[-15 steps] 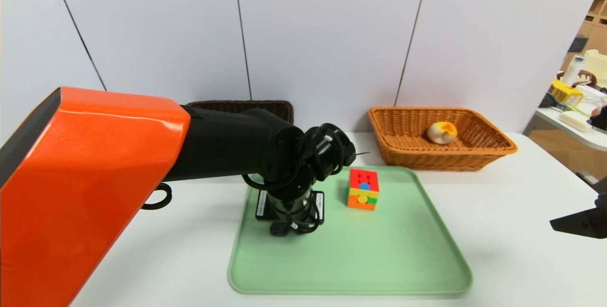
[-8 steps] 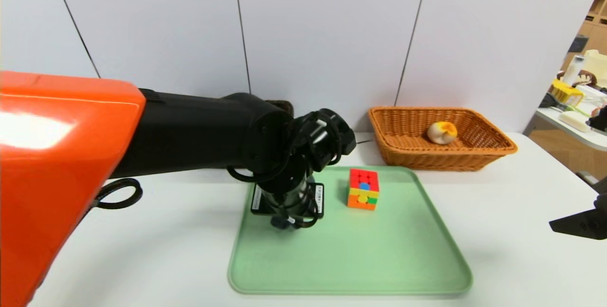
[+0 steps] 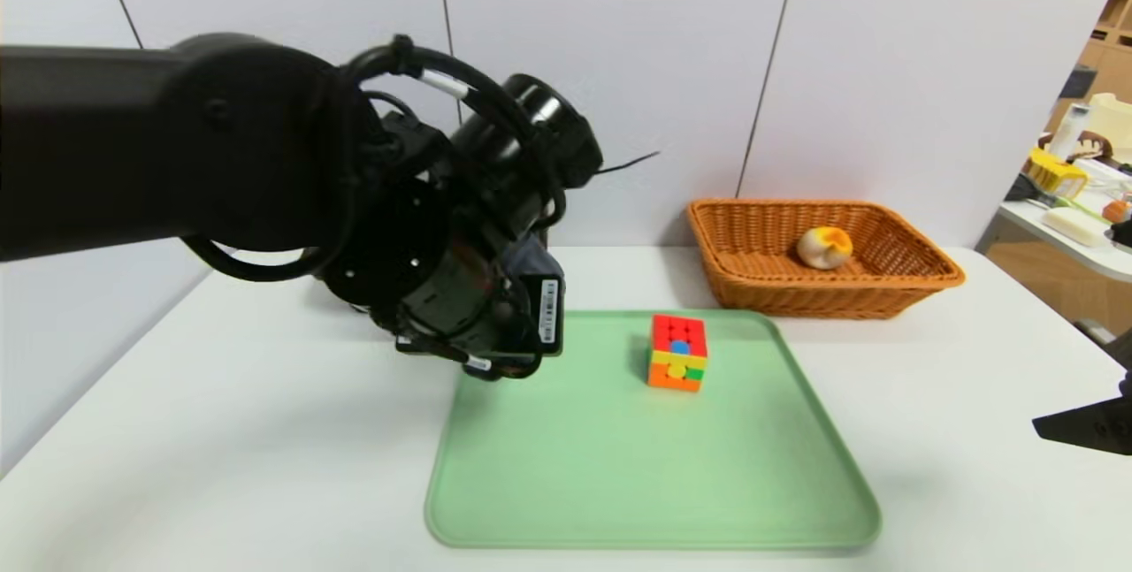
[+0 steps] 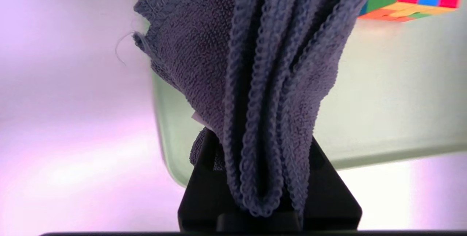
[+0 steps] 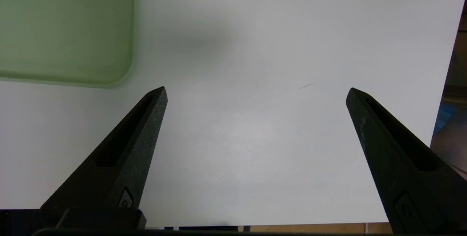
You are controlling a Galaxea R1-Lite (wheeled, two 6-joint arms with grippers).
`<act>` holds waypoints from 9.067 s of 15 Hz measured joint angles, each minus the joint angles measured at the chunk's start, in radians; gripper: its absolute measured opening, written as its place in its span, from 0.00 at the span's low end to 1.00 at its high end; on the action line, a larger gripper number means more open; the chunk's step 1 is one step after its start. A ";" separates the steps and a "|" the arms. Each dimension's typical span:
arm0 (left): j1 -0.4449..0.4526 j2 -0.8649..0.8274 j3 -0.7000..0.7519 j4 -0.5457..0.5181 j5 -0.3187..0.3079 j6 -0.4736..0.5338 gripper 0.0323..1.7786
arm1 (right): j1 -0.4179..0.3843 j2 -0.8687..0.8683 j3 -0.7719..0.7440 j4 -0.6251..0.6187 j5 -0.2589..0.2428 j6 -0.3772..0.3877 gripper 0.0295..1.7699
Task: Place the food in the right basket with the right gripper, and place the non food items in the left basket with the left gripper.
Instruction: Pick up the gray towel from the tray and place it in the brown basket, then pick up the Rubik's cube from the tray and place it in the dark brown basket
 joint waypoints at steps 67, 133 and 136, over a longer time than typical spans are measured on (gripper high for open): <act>-0.036 0.155 -0.017 -0.510 0.166 0.401 0.95 | -0.003 -0.011 0.119 -0.369 0.015 0.007 0.96; -0.121 0.449 -0.259 -0.393 0.221 0.283 0.54 | -0.013 -0.051 0.253 -0.371 0.016 0.003 0.96; -0.120 0.368 -0.257 -0.359 0.222 0.282 0.54 | -0.013 -0.053 0.253 -0.371 0.017 0.004 0.96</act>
